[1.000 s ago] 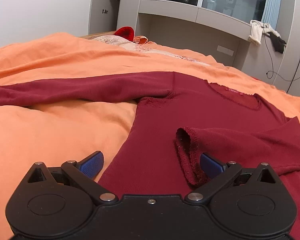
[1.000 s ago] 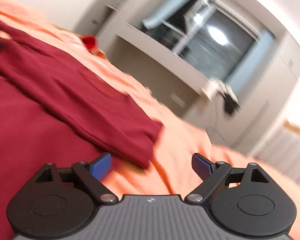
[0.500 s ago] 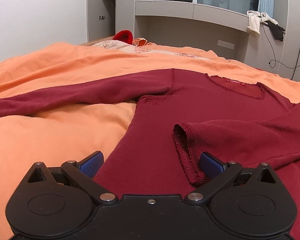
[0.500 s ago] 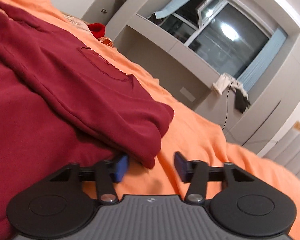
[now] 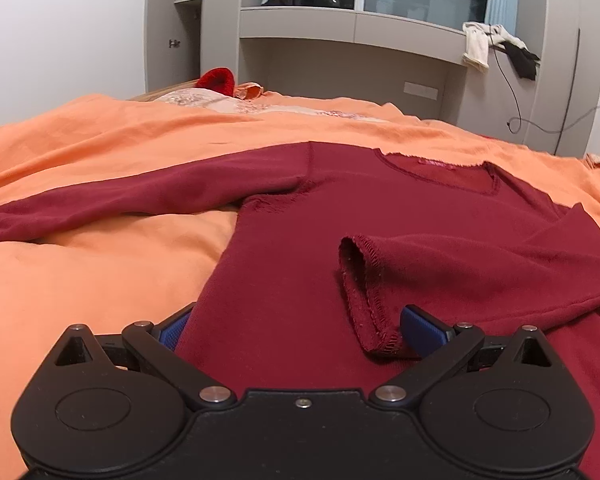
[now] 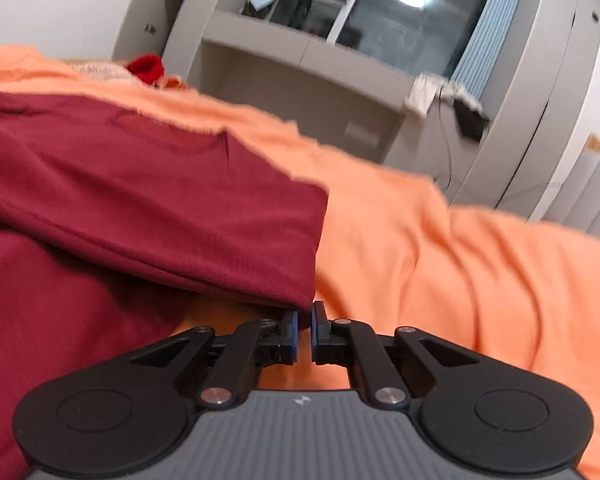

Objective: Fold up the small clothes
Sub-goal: 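Withdraw the right gripper from the folded sleeve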

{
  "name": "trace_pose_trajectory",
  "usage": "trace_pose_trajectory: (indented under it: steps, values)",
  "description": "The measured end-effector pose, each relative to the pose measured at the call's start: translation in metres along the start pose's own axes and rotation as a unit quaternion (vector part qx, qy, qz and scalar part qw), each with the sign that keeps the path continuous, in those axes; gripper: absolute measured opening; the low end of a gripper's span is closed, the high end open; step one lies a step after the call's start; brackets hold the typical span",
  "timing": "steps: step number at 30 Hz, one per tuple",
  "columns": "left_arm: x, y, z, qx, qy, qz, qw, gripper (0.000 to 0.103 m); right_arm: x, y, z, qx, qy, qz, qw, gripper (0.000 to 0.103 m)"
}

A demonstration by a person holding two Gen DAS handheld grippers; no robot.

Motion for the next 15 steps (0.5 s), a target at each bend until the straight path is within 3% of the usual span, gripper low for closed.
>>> trace_pose_trajectory:
  steps: [6, 8, 10, 14, 15]
  values:
    - [0.003, -0.001, -0.001, -0.008, -0.009, -0.001, 0.9999, 0.102, 0.013, -0.001, 0.002, 0.018, -0.013, -0.008, 1.0, 0.01]
    - [0.004, -0.001, 0.001, -0.003, -0.014, -0.003, 0.9999, 0.102, 0.015, -0.001, 0.001, 0.014, -0.015, -0.005, 1.0, 0.024]
    - [0.009, 0.001, 0.002, 0.009, -0.021, -0.012, 0.9997, 0.102, 0.019, 0.001, -0.005, 0.005, -0.016, -0.006, 1.0, 0.046]
    - [0.014, 0.006, 0.009, 0.036, -0.035, -0.025, 0.9984, 0.102, 0.03, 0.002, -0.014, -0.014, -0.012, -0.008, 1.0, 0.067]
    - [0.014, 0.007, 0.01, 0.038, -0.034, -0.025, 0.9984, 0.102, 0.034, 0.002, -0.016, -0.02, -0.012, -0.01, 1.0, 0.079]
Point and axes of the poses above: each gripper's, at about its wrist camera, not at the fingertips, and x roughly against the way its jaws point, z to its left, y to its top, the point moved 8 cm from there along -x, roughly the way its jaws point, and after that the axes turned 4 degrees about -x, right-handed, at the moved point
